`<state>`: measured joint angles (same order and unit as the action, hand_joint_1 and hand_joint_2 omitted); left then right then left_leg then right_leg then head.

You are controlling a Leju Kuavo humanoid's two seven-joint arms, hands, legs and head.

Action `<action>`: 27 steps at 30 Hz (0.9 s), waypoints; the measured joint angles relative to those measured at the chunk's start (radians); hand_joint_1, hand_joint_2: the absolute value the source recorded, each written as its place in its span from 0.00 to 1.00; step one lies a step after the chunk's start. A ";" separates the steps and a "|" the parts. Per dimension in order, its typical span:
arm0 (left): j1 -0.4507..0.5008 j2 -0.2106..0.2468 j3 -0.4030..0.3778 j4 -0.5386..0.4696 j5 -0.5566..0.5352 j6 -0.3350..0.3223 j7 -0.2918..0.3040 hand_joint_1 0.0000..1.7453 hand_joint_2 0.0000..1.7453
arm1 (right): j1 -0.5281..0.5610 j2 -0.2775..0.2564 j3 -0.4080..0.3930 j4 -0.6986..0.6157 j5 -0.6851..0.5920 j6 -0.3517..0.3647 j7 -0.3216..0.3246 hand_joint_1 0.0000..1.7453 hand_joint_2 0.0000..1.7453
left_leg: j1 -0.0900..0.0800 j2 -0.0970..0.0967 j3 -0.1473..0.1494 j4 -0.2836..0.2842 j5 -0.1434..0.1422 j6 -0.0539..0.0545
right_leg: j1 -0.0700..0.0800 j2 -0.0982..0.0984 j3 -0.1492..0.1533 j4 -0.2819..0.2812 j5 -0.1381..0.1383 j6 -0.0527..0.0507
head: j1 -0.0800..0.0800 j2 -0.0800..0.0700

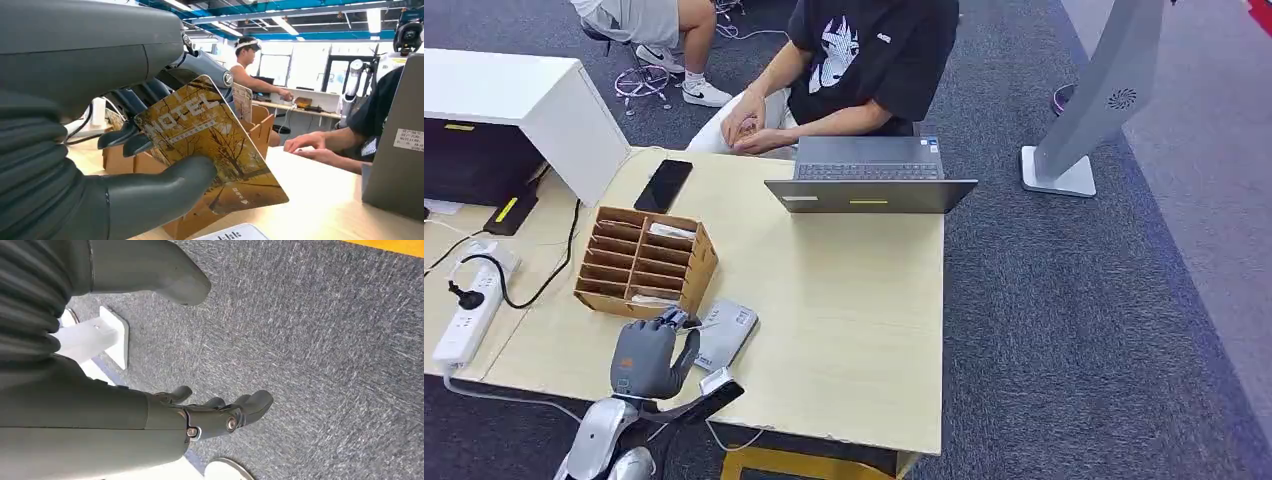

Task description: Pass the card to the sensor for recognition and then transmit it.

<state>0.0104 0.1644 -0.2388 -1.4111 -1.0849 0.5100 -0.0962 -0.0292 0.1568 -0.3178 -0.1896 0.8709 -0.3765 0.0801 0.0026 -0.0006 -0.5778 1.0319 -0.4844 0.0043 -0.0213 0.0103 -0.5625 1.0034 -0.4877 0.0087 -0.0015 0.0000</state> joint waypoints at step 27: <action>-0.033 0.069 0.052 0.254 -0.184 0.078 0.122 1.00 1.00 | -0.005 0.000 -0.001 0.000 0.024 0.016 0.008 0.00 1.00 | 0.000 0.000 0.000 0.000 0.000 0.000 | 0.000 0.000 0.000 0.000 0.000 0.000 | 0.000 0.000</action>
<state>-0.0223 0.2338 -0.1873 -1.1570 -1.2688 0.5879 0.0263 -0.0338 0.1568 -0.3185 -0.1896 0.8946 -0.3601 0.0885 0.0027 -0.0006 -0.5780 1.0318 -0.4844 0.0043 -0.0214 0.0103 -0.5624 1.0034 -0.4877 0.0086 -0.0015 0.0000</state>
